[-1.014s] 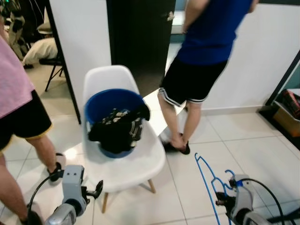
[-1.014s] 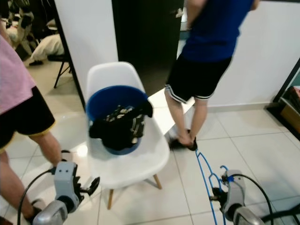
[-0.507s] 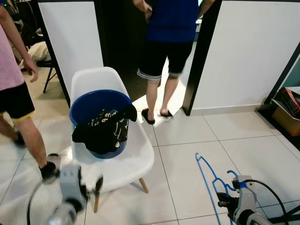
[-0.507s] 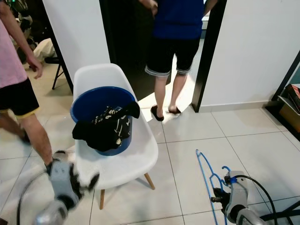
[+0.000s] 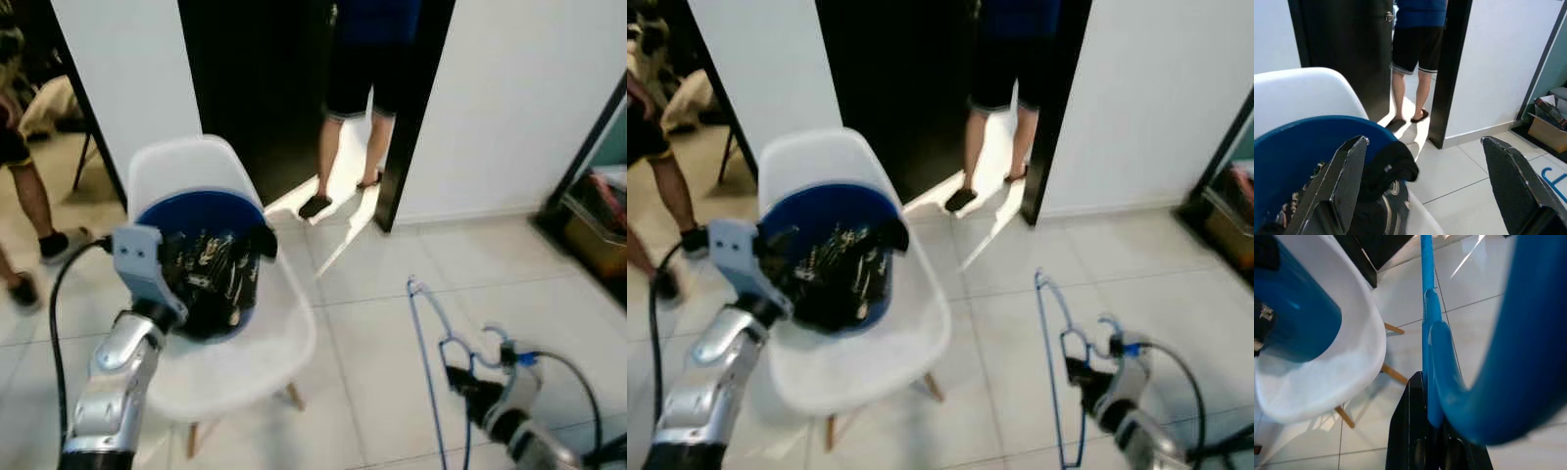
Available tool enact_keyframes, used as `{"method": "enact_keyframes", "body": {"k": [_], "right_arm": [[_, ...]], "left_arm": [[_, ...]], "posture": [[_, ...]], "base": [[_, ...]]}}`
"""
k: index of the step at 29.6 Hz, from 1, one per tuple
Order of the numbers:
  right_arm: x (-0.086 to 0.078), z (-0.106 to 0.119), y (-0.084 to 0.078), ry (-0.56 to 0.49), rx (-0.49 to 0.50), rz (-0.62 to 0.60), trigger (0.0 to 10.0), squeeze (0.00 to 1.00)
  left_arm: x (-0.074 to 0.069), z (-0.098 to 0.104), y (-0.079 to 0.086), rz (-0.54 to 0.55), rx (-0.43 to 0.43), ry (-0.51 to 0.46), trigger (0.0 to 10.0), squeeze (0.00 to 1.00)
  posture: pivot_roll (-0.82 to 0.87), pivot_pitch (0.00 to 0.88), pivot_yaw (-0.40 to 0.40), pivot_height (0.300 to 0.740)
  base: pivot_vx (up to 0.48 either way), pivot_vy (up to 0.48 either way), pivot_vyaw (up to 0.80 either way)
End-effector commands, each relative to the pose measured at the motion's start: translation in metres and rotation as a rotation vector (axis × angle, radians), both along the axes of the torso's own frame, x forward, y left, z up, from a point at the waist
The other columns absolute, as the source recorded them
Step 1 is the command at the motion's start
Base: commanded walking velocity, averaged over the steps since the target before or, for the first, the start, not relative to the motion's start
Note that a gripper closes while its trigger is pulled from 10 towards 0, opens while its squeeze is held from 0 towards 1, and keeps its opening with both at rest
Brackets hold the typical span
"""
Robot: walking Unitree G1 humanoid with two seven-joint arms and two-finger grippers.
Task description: Hang hanger
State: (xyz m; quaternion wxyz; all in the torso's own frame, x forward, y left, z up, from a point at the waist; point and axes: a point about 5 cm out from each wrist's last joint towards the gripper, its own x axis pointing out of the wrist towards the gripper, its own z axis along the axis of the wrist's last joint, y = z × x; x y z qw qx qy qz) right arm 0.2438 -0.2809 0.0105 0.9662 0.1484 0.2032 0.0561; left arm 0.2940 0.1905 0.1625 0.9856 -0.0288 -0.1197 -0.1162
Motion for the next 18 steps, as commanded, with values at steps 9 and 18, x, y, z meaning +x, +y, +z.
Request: {"method": "enact_keyframes", "body": {"k": [9, 18], "right_arm": [[-0.009, -0.015, 0.010, 0.087, -0.014, 0.024, 10.0, 0.00], [-0.016, -0.024, 0.013, 0.157, -0.078, 0.058, 10.0, 0.00]], "left_arm": [[-0.007, -0.013, 0.005, 0.042, 0.030, 0.102, 10.0, 0.00], [-0.009, -0.049, 0.008, 0.158, 0.211, 0.430, 10.0, 0.00]], "posture": [[0.00, 0.000, -0.031, 0.740], [-0.01, 0.000, -0.027, 0.740]], "base": [[0.358, 0.000, -0.24], [0.277, 0.000, 0.00]]}}
